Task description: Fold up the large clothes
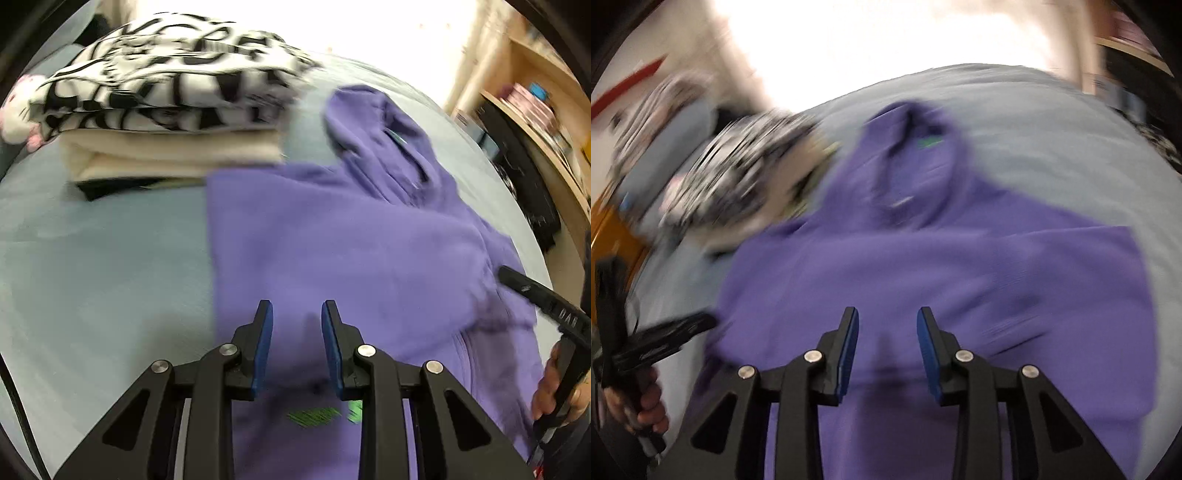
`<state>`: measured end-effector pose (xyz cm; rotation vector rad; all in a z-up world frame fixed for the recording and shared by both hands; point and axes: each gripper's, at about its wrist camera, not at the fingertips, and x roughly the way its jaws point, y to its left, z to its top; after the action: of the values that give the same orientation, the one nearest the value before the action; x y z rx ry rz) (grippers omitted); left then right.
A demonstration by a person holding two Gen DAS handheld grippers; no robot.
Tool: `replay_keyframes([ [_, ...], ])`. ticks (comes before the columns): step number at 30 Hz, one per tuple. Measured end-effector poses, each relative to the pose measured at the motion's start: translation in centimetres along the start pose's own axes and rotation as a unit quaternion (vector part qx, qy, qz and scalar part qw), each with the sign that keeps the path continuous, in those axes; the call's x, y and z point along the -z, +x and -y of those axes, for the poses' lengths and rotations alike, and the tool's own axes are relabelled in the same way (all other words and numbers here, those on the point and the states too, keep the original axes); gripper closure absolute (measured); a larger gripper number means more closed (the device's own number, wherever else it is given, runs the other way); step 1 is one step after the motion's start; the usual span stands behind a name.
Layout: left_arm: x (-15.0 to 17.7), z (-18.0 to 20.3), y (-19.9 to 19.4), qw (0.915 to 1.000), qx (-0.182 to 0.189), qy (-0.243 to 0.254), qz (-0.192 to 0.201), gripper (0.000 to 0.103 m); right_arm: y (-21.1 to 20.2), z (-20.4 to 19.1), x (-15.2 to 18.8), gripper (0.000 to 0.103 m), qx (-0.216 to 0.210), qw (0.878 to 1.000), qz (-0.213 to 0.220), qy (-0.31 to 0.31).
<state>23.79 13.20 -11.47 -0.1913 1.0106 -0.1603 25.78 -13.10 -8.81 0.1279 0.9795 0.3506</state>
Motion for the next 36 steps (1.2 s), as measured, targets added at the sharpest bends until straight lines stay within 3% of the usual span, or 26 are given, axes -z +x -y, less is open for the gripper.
replay_keyframes([
  [2,1.1,1.3,0.6,0.9999,-0.002,0.015,-0.007,0.078,1.3,-1.9,0.9,0.07,-0.015,0.999,-0.021,-0.023],
  [5,2.7,1.1,2.3,0.9983,-0.045,0.025,-0.029,0.081,3.3,-2.5,1.9,0.074,0.024,0.997,-0.046,-0.049],
  [9,2.7,-1.8,2.5,0.9991,-0.006,-0.018,-0.038,0.095,2.4,2.1,2.0,0.081,0.051,0.998,-0.042,-0.002],
  [15,2.5,-1.6,1.1,0.9992,0.0,-0.017,-0.036,0.095,0.6,6.6,2.3,0.078,0.093,0.993,-0.057,0.04],
  [18,1.6,-1.1,-0.2,0.9998,-0.016,-0.006,-0.01,0.084,-0.2,6.5,1.9,0.078,0.078,0.995,-0.046,0.052],
  [23,-1.4,-0.6,-1.1,0.9991,-0.029,-0.003,0.031,0.08,-0.8,3.7,-0.6,0.078,0.031,0.998,-0.006,0.046],
  [26,-3.3,-0.7,0.1,0.9985,-0.037,-0.004,0.04,0.08,1.2,1.4,-2.6,0.078,-0.004,0.999,-0.008,0.041],
  [32,-6.0,-1.5,5.0,0.9981,-0.048,-0.021,0.033,0.08,6.9,-2.0,-4.6,0.078,-0.026,0.999,-0.035,0.013],
  [36,-7.1,-2.6,7.5,0.9964,-0.07,-0.033,0.034,0.08,8.3,-0.9,-4.8,0.078,-0.008,0.999,-0.033,0.008],
])
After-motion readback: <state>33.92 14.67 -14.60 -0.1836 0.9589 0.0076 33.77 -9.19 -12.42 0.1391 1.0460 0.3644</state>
